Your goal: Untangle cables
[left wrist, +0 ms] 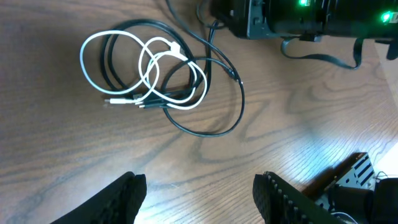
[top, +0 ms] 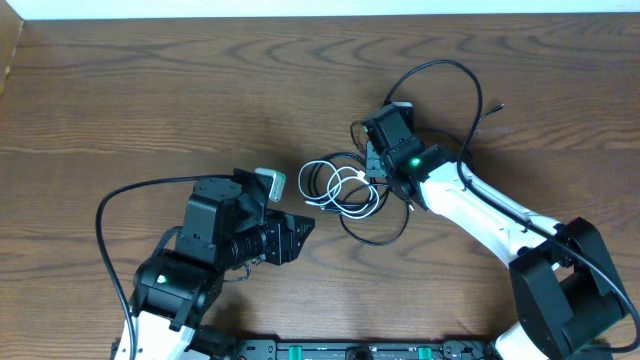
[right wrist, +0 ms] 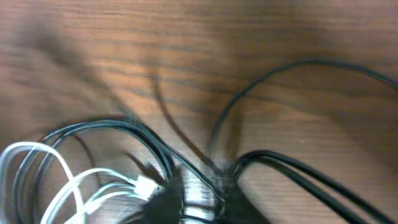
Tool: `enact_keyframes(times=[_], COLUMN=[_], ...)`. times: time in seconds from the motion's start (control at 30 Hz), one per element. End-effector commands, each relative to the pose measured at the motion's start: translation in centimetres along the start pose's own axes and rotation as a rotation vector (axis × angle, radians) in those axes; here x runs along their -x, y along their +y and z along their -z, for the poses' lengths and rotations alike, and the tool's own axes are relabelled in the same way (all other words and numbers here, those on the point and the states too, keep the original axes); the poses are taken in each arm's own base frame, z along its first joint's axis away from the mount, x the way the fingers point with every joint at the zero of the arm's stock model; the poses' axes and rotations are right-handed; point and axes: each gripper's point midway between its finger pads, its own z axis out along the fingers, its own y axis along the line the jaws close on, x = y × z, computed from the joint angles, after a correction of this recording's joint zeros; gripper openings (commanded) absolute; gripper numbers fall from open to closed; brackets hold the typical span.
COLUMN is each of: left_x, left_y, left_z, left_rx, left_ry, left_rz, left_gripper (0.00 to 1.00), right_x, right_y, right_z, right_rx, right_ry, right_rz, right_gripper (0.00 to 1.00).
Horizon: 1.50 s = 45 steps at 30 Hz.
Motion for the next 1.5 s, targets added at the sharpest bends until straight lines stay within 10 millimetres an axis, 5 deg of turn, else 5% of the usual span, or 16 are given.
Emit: enact_keyframes(times=[0.0, 0.17, 0.3, 0.47, 0.63, 0.73, 1.0, 1.17, 1.47], left_x=[0.6, 0.7, 0.6, 0.4, 0.2, 0.2, 0.4, 0.5, 1.7], left_y=[-0.3, -0.3, -0.3, -0.2, -0.1, -0.1, 0.3, 0.3, -0.6], left_z=[0.5, 0.5, 0.5, 0.5, 0.5, 0.5, 0.5, 0.3, -3.1], left_rx=[0.005, 0.005, 0.005, 0.008, 0.010, 0.010, 0.035, 0.035, -0.086], left_ry=[-0.021, -0.023, -0.022, -0.012, -0.005, -0.005, -0.013, -0.012, 0.018], left_rz=[-0.017, -0.025, -0.028, -0.023, -0.020, -0.021, -0.028, -0.057, -0.295], left_gripper=[0.61, 0.62, 0.62, 0.62, 0.62, 0.62, 0.62, 0.68, 0.77], right_x=[-0.7, -2.6, -0.4, 6.4, 11.4, 12.8, 12.9, 12.5, 11.4], right_y=[-0.7, 0.3, 2.3, 4.5, 4.1, 2.8, -0.2, -1.5, -0.8], right_z=[-0.1, 1.2, 4.7, 14.4, 25.2, 32.3, 42.6, 46.7, 48.0], right_rx=[-0.030, 0.055, 0.183, 0.346, 0.444, 0.498, 0.552, 0.587, 0.665], right_ry=[0.030, 0.123, 0.065, -0.193, -0.470, -0.647, -0.934, -1.048, -1.055], right_rz=[0.154, 0.209, 0.189, 0.198, 0.177, 0.161, 0.148, 0.127, 0.171], right_gripper=[0.01, 0.01, 0.01, 0.01, 0.01, 0.01, 0.01, 0.01, 0.01])
